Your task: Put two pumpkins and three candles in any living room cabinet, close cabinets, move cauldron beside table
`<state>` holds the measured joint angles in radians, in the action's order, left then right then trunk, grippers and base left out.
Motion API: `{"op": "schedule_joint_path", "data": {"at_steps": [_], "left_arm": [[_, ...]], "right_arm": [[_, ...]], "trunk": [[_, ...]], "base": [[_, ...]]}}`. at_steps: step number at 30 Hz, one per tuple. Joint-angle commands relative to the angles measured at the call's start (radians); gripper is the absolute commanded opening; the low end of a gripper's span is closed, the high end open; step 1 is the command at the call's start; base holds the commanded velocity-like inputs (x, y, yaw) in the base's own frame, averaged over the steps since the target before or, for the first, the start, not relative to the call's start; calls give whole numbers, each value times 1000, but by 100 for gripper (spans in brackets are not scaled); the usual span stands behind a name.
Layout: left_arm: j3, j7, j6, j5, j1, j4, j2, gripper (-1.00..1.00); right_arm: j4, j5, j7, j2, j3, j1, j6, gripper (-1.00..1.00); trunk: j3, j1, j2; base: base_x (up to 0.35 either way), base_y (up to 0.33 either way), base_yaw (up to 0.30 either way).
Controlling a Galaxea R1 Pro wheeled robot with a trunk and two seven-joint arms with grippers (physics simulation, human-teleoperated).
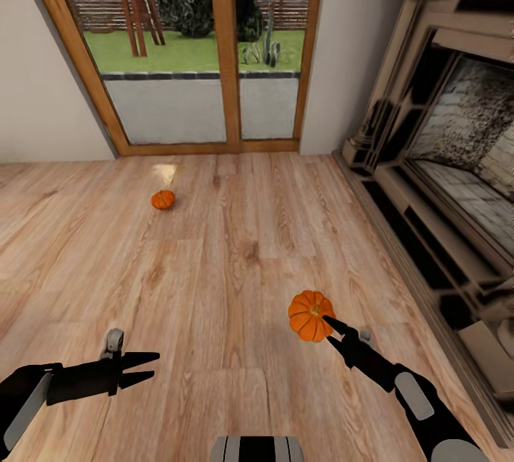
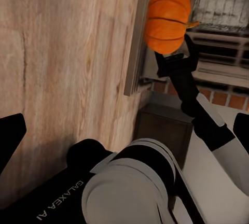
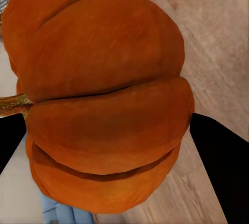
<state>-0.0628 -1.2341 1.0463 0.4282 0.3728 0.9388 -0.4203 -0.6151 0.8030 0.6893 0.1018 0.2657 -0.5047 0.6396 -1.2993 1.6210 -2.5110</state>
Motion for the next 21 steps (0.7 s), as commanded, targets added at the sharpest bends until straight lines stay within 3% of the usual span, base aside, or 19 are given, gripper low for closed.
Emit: {"op": "schedule_joint_path", "data": {"at_steps": [1, 21], "left_arm": [[0, 1, 0, 0, 0, 0, 0, 100], [0, 11, -2, 0, 0, -1, -6, 100]], "right_arm": [[0, 0, 1, -1, -1, 0, 0, -100], [1, -1, -8, -9, 4, 0, -12, -100]], "trunk": [[4, 0, 0], [81, -9, 5]], "base": [[0, 0, 0], [0, 0, 0]]}}
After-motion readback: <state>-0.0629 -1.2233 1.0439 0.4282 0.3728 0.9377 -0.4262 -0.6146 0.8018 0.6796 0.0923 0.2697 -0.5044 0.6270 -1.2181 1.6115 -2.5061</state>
